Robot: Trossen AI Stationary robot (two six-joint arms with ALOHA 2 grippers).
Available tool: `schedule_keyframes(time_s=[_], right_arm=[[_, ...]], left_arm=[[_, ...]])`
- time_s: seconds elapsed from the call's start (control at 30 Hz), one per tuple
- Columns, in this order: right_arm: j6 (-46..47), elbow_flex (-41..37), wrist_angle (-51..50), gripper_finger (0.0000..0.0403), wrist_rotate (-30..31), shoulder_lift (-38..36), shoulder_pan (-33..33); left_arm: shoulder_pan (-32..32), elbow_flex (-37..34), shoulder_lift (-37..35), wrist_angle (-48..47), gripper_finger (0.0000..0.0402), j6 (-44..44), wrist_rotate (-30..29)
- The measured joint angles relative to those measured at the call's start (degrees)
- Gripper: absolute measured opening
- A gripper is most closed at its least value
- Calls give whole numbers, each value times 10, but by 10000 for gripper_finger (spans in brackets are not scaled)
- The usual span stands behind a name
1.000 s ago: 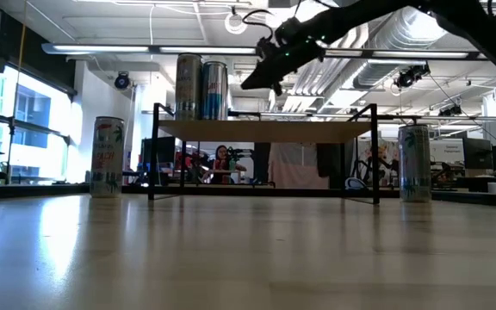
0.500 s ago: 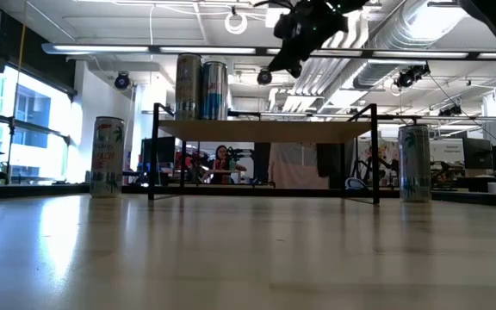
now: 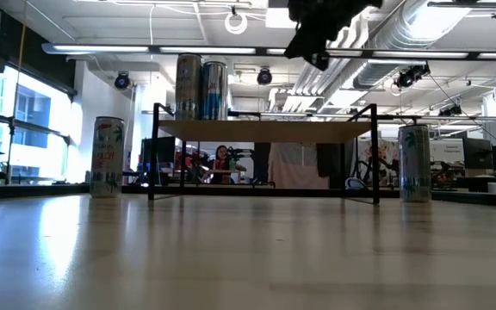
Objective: Place canned beverage on shelf
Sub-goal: Put the bottom left black soda can on the shelf
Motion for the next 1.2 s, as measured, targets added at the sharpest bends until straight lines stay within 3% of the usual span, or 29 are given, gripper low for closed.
schedule_keyframes(time_s=[0.1, 0.2, 0.33, 0.47, 1.03, 1.2], right_arm=[[126, -117, 145, 0, 63, -83, 76], [195, -197, 280, 0, 137, -139, 153], [208, -240, 384, 0, 268, -172, 233], [180, -240, 386, 0, 342, -174, 271], [173, -237, 395, 0, 347, -174, 275], [132, -237, 395, 0, 347, -174, 275]], left_arm=[[0, 0, 0, -1, 296, 0, 33], [0, 0, 0, -1, 296, 0, 61], [0, 0, 0, -1, 296, 0, 69], [0, 0, 0, -2, 296, -1, 69], [0, 0, 26, -1, 296, -46, 69], [0, 0, 26, -1, 296, -51, 69]])
